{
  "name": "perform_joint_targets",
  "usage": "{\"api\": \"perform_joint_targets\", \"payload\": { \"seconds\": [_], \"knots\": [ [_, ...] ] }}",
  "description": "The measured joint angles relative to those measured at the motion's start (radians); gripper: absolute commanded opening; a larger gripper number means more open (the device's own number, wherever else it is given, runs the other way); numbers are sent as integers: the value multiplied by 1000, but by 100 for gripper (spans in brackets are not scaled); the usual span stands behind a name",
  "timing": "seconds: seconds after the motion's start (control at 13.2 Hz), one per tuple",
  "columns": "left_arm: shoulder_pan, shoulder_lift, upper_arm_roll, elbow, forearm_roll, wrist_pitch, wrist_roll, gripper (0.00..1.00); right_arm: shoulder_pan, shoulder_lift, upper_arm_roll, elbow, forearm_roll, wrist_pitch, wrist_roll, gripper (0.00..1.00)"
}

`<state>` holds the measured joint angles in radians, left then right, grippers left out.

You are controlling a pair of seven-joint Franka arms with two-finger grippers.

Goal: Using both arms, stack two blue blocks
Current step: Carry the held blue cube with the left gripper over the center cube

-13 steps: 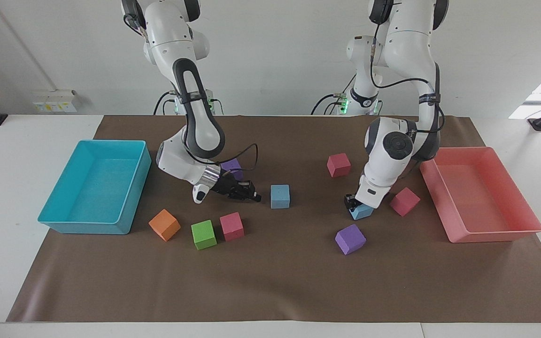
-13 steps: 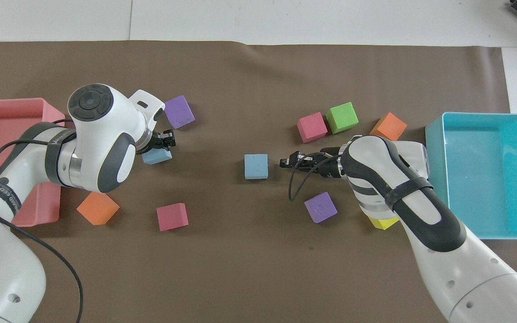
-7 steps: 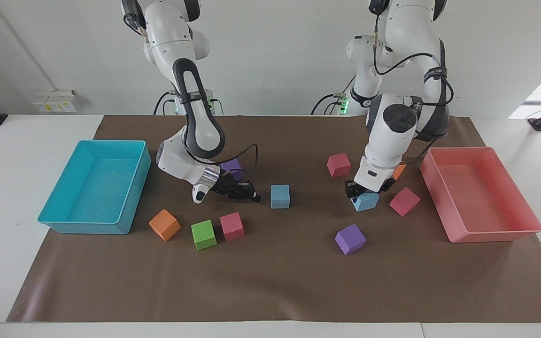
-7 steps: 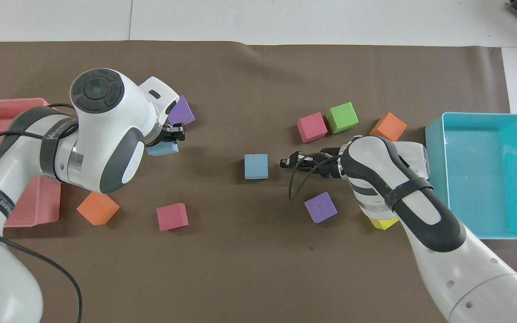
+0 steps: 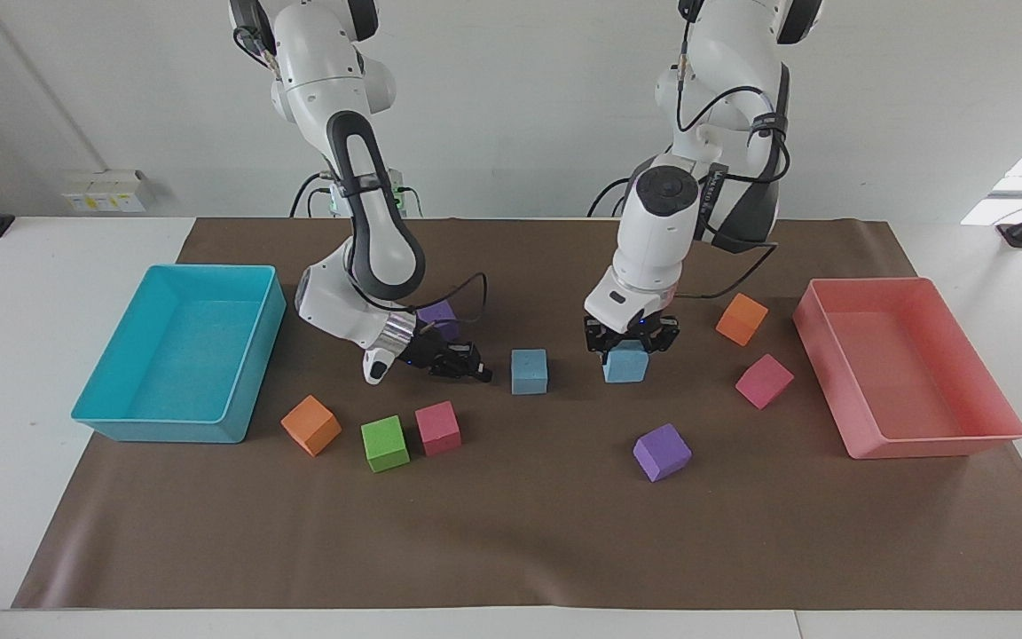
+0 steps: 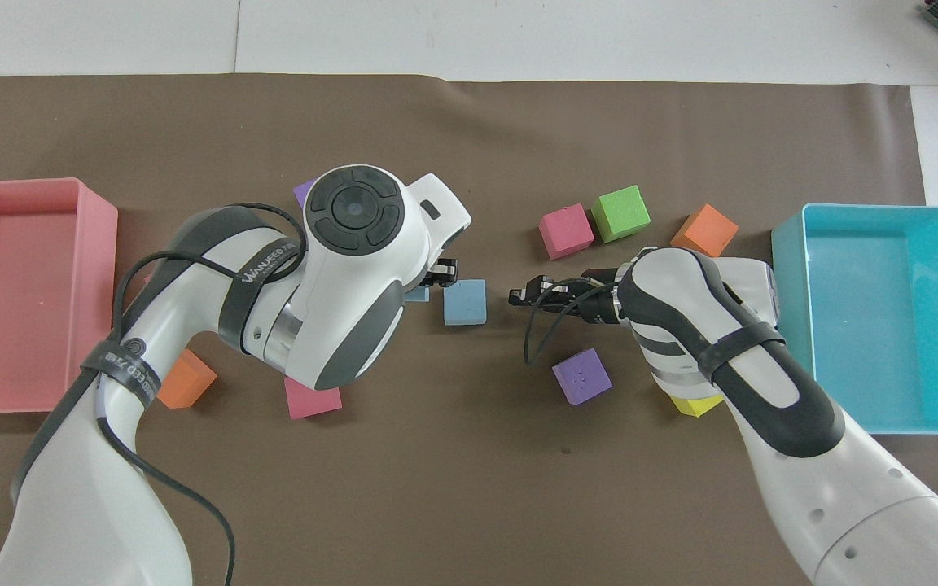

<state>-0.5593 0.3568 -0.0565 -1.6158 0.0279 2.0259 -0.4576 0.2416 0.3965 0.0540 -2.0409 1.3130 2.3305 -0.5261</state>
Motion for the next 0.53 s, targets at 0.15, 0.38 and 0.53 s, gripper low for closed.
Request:
{"api": "perform_joint_targets", "payload": {
  "seconds": [0.15,0.38,0.53],
  "knots": [
    [-24,15,0,27,-12,-1,-20,0,0,0,0,-3,0,0,-2,0],
    [-54,50,-1,68,-19,-3,-68,0,0,0,0,-9,0,2,-14,0],
    [-69,91,-1,99,-20,-3,-92,0,0,0,0,-13,0,3,-22,0]
  ]
}}
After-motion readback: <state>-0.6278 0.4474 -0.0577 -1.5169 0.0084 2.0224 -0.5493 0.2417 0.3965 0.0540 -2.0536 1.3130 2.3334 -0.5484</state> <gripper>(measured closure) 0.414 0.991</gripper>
